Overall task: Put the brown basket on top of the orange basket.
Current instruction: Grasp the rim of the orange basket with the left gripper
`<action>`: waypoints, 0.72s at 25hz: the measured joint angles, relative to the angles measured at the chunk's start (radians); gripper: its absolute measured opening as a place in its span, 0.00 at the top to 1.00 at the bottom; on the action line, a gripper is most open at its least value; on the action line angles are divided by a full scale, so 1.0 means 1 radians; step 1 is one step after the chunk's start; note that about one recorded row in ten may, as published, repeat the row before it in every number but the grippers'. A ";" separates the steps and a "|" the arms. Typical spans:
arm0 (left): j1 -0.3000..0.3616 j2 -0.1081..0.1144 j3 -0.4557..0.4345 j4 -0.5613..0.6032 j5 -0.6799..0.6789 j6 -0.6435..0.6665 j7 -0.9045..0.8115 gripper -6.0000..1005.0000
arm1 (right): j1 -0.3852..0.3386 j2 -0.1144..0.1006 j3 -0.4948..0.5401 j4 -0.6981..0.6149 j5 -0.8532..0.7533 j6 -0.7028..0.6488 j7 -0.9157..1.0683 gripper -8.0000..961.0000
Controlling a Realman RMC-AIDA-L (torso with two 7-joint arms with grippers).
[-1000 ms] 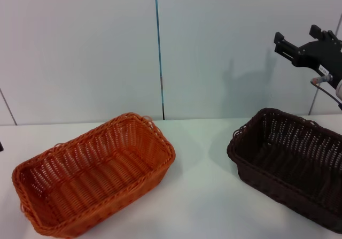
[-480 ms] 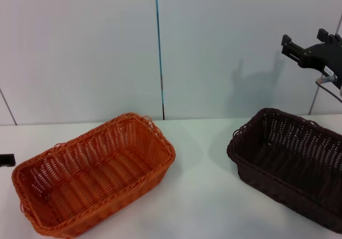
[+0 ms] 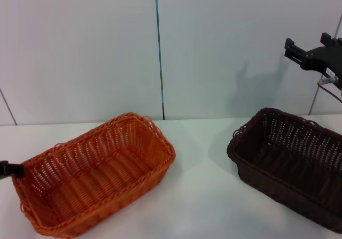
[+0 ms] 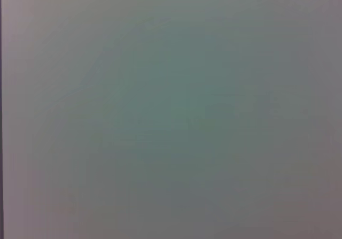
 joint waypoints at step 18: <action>-0.114 0.035 0.000 0.270 0.002 0.068 -0.015 0.16 | 0.008 0.000 0.011 0.003 0.001 0.000 0.000 0.04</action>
